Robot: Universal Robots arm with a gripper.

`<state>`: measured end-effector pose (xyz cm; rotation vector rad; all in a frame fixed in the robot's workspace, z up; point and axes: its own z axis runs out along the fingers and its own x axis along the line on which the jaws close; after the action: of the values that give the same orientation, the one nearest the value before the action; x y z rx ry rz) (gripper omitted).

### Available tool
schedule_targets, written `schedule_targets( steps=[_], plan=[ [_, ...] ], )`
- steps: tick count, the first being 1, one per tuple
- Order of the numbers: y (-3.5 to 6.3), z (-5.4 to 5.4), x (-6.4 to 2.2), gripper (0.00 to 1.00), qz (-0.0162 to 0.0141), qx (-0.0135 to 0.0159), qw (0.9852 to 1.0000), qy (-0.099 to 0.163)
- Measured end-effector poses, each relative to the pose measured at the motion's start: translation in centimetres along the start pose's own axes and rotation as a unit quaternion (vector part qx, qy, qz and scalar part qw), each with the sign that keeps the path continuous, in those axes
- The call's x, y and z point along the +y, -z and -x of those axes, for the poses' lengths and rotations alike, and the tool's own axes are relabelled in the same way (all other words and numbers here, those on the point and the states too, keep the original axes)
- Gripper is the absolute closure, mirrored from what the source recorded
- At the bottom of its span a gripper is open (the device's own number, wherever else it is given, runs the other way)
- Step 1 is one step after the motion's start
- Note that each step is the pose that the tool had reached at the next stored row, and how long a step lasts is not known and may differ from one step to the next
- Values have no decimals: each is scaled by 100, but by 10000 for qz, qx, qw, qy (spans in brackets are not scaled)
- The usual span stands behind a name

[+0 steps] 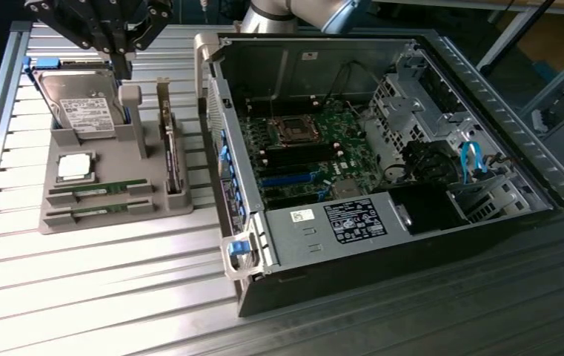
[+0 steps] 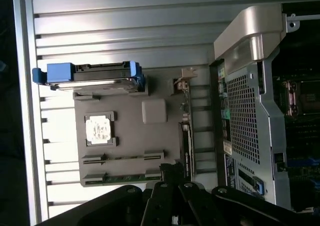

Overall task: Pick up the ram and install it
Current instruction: 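Reach for the ram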

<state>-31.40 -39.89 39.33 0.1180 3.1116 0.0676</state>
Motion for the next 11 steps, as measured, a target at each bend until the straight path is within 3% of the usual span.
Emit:
schedule_targets(
  steps=[11],
  plan=[
    [7, -248, -19, 90, 0, 0, 10000, 0]
  ],
)
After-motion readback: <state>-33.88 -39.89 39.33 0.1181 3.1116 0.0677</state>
